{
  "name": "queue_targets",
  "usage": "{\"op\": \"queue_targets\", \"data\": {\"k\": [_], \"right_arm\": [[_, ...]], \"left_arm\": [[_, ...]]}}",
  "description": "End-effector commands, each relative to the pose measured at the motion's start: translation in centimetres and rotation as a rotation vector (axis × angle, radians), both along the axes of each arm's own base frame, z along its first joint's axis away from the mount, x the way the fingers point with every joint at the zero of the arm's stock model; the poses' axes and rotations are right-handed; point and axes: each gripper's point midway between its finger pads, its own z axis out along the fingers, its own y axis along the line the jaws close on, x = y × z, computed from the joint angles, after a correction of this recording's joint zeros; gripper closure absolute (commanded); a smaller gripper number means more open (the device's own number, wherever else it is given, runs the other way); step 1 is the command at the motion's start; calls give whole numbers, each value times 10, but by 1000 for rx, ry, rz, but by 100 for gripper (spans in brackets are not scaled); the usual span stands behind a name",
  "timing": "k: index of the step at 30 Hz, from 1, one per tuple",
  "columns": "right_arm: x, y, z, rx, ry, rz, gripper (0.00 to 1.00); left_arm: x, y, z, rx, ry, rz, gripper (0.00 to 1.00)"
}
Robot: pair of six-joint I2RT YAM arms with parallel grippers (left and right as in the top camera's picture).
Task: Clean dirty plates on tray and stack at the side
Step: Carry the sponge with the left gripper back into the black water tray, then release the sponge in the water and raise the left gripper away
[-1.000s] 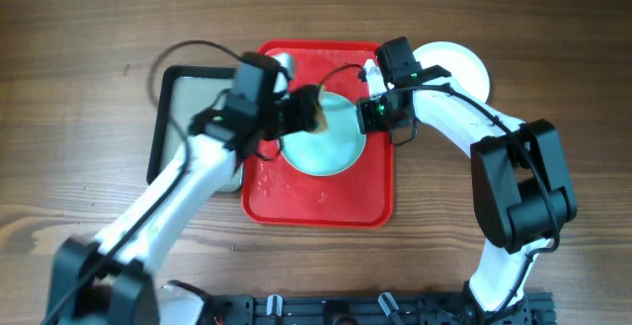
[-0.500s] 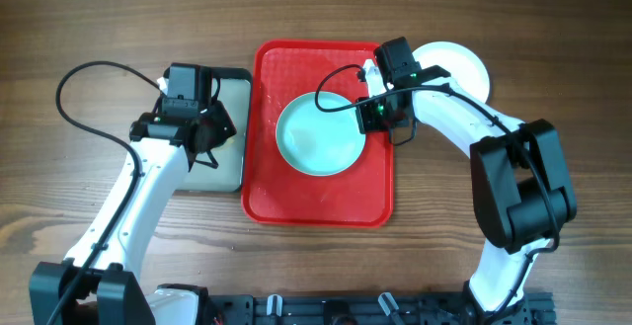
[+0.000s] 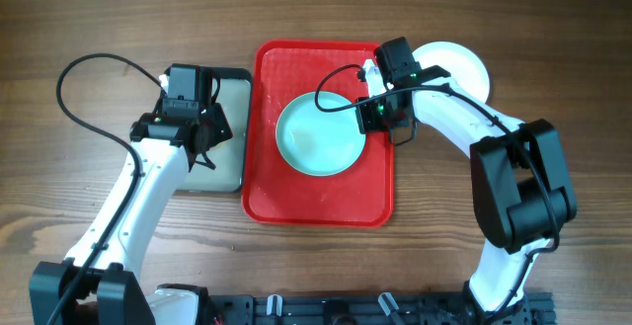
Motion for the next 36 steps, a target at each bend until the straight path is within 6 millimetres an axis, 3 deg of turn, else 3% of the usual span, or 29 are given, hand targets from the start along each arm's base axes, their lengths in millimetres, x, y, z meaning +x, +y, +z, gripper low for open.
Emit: {"op": "queue_targets", "data": {"k": [1,10,13,20,22,24,26,28,29,30,32,36], "right_arm": [[-7,9,-5,30,24,21,96],[-7,9,-5,30,24,22,96],[-6,10,-5,31,21,21,96],[-6,10,-5,31,21,22,96],[-6,10,-5,31,21,22,96],[-6,10,-5,30,21,22,95],[-6,10,-5,31,21,21,95],[-6,10,-5,31,21,22,95],[-6,10,-5,31,21,22,95],[-6,10,-5,31,20,22,94],[-6,10,-5,31,20,22,94],[-6,10,-5,31,20,22,86]], "left_arm": [[5,21,3,118,-22,16,96],[17,36,8,132,-63,23,96],[17,28,-6,109,-17,-46,96],[19,16,-69,49,127,-79,96],[20,16,-73,50,129,-79,96],[22,16,-72,50,121,-79,79],[22,16,-72,50,121,-79,71],[22,16,-72,49,121,-79,51],[23,16,-66,49,105,-79,32],[25,16,-59,49,85,-77,25],[30,19,-36,46,14,-68,24],[35,41,37,2,-207,69,17]]}}
